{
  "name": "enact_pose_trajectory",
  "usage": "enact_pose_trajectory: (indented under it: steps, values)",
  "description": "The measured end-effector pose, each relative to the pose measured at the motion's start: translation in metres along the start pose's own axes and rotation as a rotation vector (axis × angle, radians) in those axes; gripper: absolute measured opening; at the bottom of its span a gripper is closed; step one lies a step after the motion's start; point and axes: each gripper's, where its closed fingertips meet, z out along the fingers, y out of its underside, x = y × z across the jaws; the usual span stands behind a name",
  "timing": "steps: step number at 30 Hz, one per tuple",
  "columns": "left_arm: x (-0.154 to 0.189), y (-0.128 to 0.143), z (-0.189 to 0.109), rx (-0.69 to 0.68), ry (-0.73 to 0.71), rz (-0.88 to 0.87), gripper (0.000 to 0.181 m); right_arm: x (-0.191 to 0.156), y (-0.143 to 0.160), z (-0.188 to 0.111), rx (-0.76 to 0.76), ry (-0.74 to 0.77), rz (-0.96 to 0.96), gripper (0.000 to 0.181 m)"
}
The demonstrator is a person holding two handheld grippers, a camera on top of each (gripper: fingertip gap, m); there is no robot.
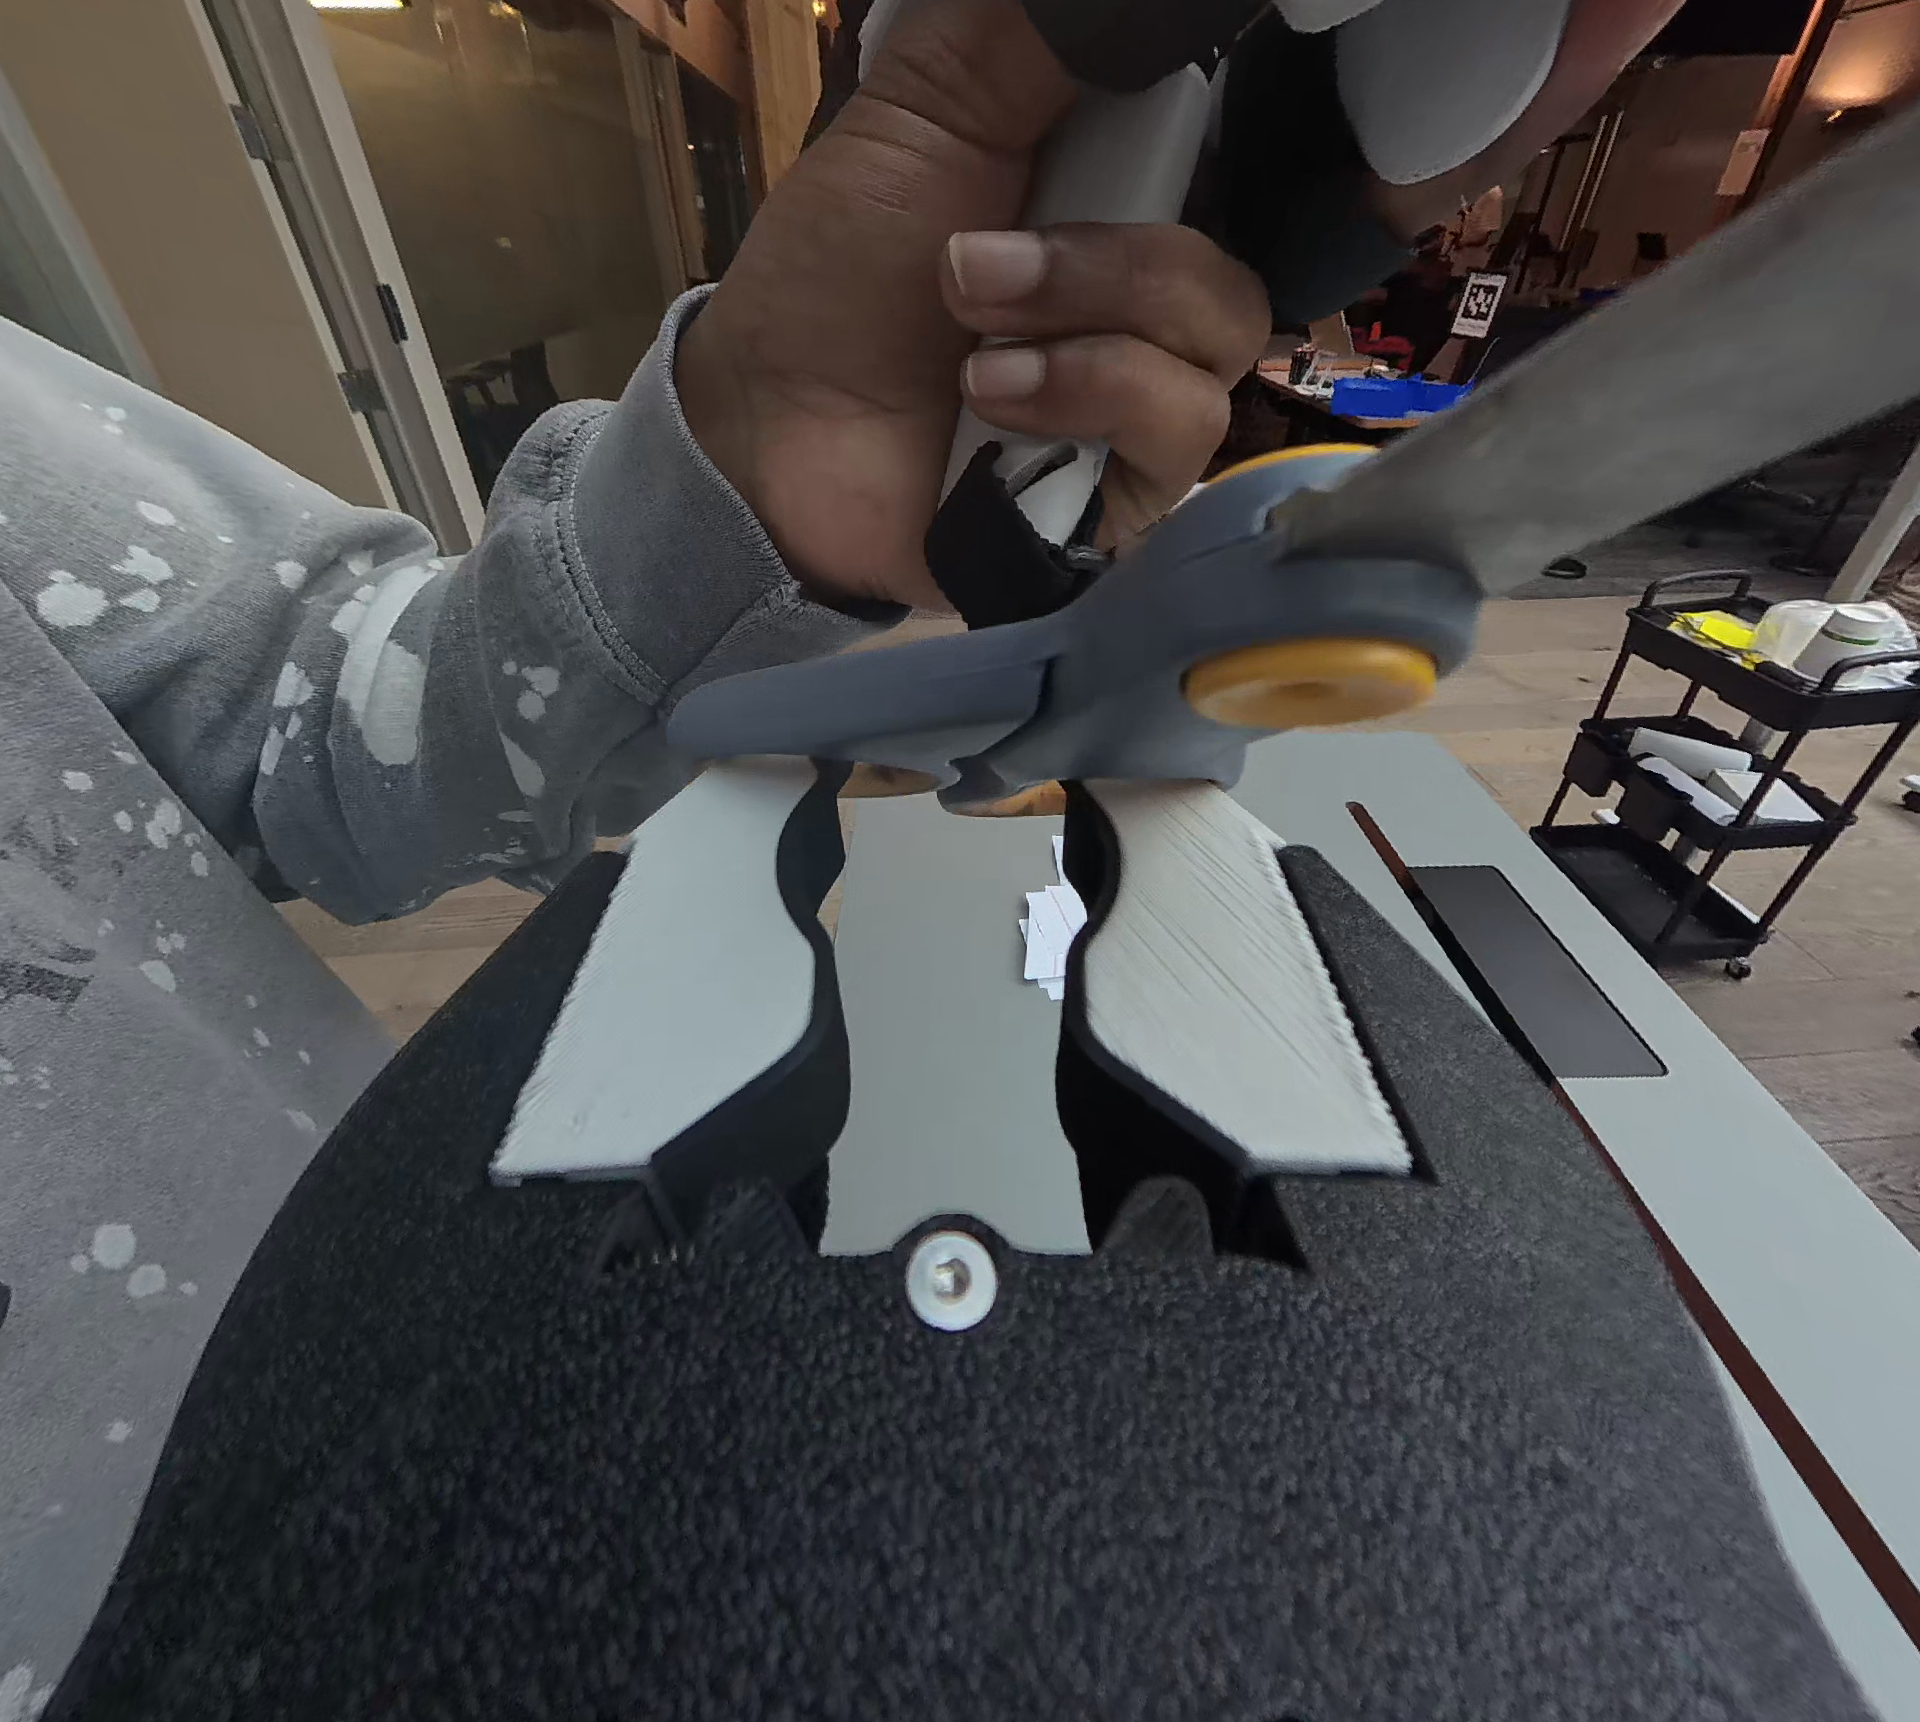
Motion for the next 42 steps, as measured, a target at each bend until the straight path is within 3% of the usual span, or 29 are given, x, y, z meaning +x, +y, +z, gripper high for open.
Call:
enact_pose_trajectory:
  steps: [7, 11, 17, 26, 42]
  values:
    - [-0.004, -0.01, -0.013, -0.037, -0.064, 0.104, 0.0, -0.004, 0.013, -0.004, -0.062, 0.005, -0.015, 0.045]
    - [-0.006, -0.002, -0.021, -0.095, -0.123, 0.189, 0.0, -0.004, 0.036, -0.005, -0.2, 0.007, -0.04, 0.051]
    - [-0.001, 0.006, -0.025, -0.113, -0.136, 0.214, 0.0, -0.009, 0.06, 0.007, -0.321, -0.028, -0.027, 0.067]
    - [0.014, 0.003, -0.031, -0.102, -0.146, 0.268, 0.0, -0.012, 0.083, 0.025, -0.434, -0.047, 0.003, 0.07]
    - [-0.006, 0.037, -0.053, -0.201, -0.223, 0.336, 0.0, 0.014, 0.078, 0.031, -0.445, 0.04, 0.046, 0.068]
